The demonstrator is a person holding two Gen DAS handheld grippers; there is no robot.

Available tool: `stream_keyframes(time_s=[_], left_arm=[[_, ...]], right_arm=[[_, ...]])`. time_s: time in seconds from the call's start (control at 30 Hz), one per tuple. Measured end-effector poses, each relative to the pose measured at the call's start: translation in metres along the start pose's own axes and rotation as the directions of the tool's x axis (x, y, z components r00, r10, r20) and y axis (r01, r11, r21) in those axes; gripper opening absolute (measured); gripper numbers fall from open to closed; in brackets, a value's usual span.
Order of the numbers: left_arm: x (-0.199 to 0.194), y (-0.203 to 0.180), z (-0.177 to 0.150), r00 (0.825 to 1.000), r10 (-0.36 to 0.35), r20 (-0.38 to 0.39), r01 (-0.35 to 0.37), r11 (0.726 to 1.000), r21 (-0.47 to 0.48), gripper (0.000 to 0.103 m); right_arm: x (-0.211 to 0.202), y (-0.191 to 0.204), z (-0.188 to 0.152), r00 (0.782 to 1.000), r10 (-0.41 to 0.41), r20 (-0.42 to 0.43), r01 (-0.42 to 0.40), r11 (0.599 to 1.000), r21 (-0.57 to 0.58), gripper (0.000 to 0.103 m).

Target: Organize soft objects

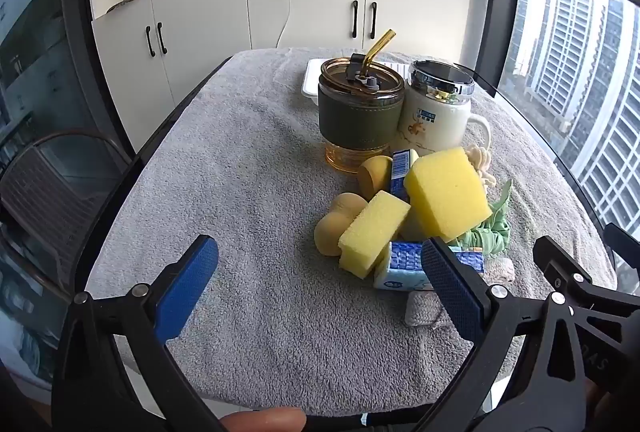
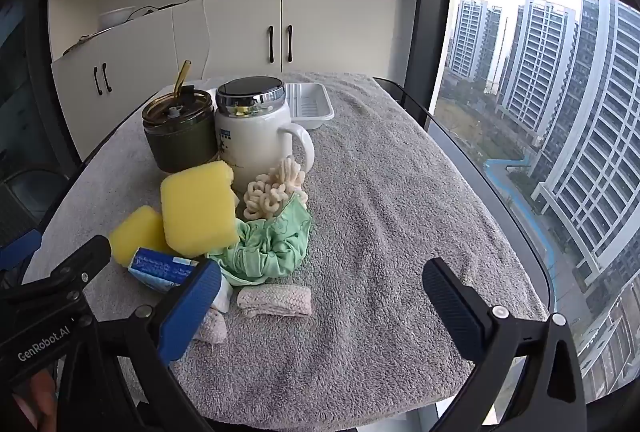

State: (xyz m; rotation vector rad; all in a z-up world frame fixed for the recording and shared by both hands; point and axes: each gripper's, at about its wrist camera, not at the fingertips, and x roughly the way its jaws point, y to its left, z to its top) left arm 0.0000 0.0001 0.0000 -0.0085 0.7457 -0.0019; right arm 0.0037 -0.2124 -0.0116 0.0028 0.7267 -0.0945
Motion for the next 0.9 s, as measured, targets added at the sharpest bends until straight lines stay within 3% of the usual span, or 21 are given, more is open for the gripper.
stream_keyframes(time_s=[0.9], left_arm=[[0.0008,0.0004,-0.0016,1.000,0.000,0.000,0.000,1.000,-0.001,0.103]], right_arm=[[0.0005,0.0007,0.0006,1.000,-0.001,0.002,0.001,1.000,-0.001,0.103]])
